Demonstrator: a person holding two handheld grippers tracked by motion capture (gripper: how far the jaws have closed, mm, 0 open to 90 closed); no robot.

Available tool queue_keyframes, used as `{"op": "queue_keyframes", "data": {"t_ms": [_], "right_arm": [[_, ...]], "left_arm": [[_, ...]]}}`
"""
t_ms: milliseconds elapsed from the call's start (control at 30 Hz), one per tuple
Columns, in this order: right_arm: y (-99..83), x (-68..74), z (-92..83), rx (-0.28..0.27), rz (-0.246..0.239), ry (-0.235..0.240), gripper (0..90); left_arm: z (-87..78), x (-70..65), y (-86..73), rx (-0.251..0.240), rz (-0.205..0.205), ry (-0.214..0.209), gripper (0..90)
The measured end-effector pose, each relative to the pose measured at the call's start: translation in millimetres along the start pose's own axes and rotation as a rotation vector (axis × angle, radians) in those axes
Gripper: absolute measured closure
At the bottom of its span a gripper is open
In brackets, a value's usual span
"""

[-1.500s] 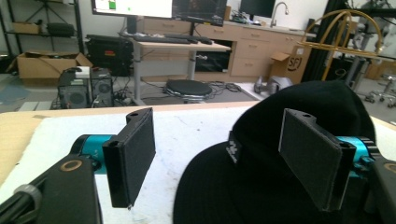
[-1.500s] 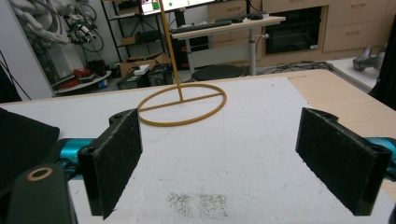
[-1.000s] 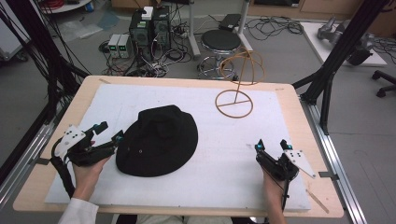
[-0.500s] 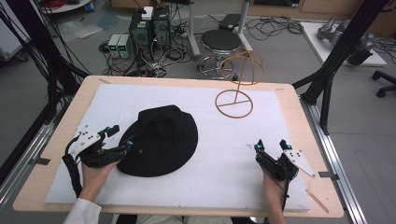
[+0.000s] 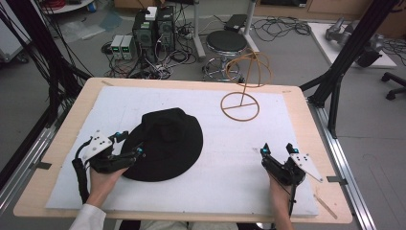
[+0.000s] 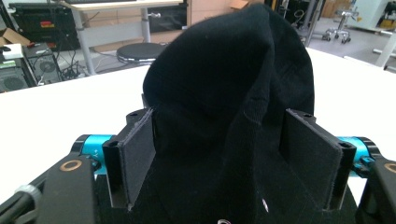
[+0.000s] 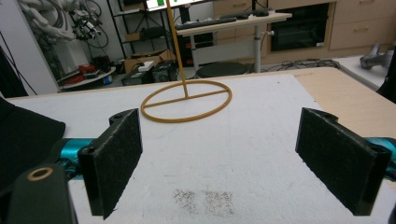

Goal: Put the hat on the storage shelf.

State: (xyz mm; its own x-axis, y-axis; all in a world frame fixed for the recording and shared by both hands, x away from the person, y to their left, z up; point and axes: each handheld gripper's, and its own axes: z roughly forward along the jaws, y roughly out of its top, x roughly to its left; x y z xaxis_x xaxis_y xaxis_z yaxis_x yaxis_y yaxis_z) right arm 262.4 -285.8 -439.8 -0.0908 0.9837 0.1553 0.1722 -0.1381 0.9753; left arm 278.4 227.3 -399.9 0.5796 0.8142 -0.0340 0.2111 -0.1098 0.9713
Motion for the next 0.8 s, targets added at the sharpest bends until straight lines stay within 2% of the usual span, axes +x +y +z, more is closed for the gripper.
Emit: {"op": "queue_keyframes", "data": {"t_ms": [200,600,667,800], "right_arm": [[0.5,0.0,-0.5,-0.002,0.006,-0.008,13.8],[1.2,2.8,-1.2,-0.004,-0.028,-0.007,13.8],[1.3,2.7,-1.1,-0.008,-0.031,-0.008,13.8],[1.4,2.4,-1.5,-0.006,-0.027,-0.011,13.8]], "left_arm": [[7.4,-3.4,-6.0,0.038,0.017,0.002,27.3],[17.8,-5.7,-14.0,0.082,0.047,0.029,27.7],[17.9,-6.4,-14.4,0.075,0.052,0.045,30.5],[18.7,-7.0,-14.4,0.072,0.051,0.047,40.3]]}}
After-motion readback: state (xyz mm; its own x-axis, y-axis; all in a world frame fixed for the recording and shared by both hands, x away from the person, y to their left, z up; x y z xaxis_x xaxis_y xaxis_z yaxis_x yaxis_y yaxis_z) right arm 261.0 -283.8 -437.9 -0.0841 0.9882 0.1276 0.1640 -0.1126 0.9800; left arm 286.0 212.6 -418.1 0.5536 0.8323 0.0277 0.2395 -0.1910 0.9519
